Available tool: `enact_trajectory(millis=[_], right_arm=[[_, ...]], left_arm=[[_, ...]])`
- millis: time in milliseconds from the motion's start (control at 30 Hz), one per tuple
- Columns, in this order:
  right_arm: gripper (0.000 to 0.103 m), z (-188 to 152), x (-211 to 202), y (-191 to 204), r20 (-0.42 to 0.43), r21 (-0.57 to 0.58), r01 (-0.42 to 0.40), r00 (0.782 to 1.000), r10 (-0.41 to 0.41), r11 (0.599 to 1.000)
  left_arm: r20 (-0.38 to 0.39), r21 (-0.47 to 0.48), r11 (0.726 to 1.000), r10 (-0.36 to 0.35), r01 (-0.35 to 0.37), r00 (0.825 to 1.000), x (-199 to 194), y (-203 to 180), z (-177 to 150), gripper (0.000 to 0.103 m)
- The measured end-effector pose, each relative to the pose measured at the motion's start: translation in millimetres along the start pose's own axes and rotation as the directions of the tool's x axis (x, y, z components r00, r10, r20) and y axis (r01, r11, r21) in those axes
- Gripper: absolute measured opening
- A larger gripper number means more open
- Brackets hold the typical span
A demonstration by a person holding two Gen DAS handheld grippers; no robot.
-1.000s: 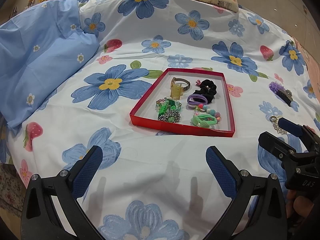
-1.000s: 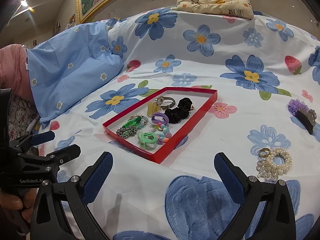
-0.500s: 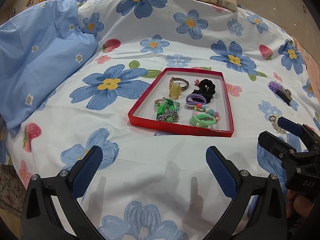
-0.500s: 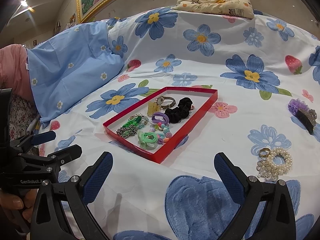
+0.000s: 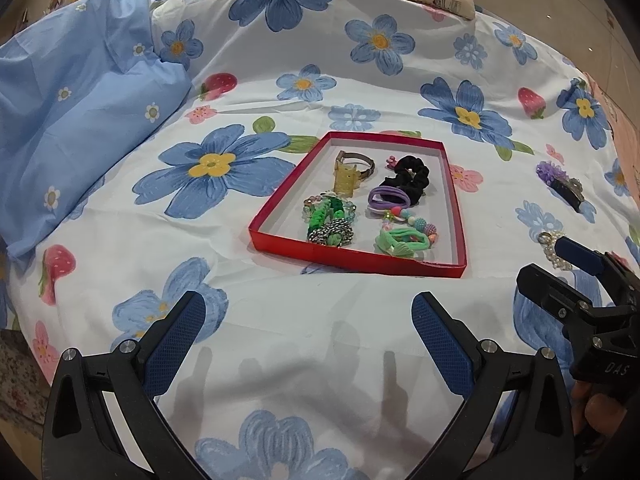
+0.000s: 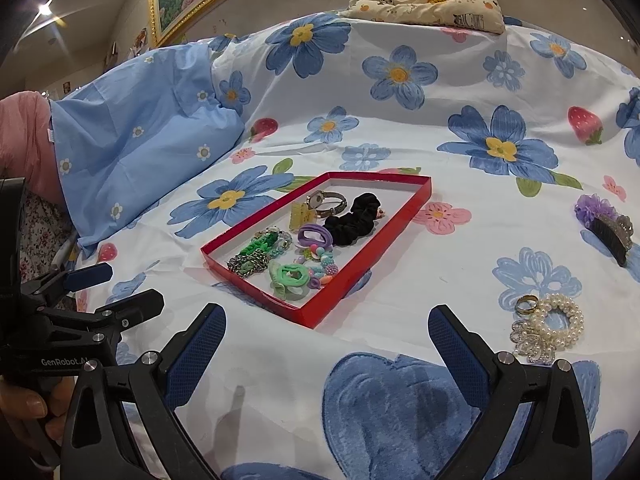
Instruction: Organize jewelry
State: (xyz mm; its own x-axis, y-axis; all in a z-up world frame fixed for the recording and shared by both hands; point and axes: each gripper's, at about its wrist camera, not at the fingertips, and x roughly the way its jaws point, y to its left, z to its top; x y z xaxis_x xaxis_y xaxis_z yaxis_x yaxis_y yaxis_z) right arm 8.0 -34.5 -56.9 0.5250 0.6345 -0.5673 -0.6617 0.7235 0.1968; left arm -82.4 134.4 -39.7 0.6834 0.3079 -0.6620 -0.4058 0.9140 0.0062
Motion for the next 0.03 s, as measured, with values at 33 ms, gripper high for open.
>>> enact_trajectory(millis=[33], right_arm=[[0.102,-0.5,0.0,-0.3,0.000,0.003,0.001,1.000,-0.001,1.000]], left_arm=[[0.000,0.005,1.000,0.002,-0.002,1.000,1.1,-1.2,0.8,0.103]])
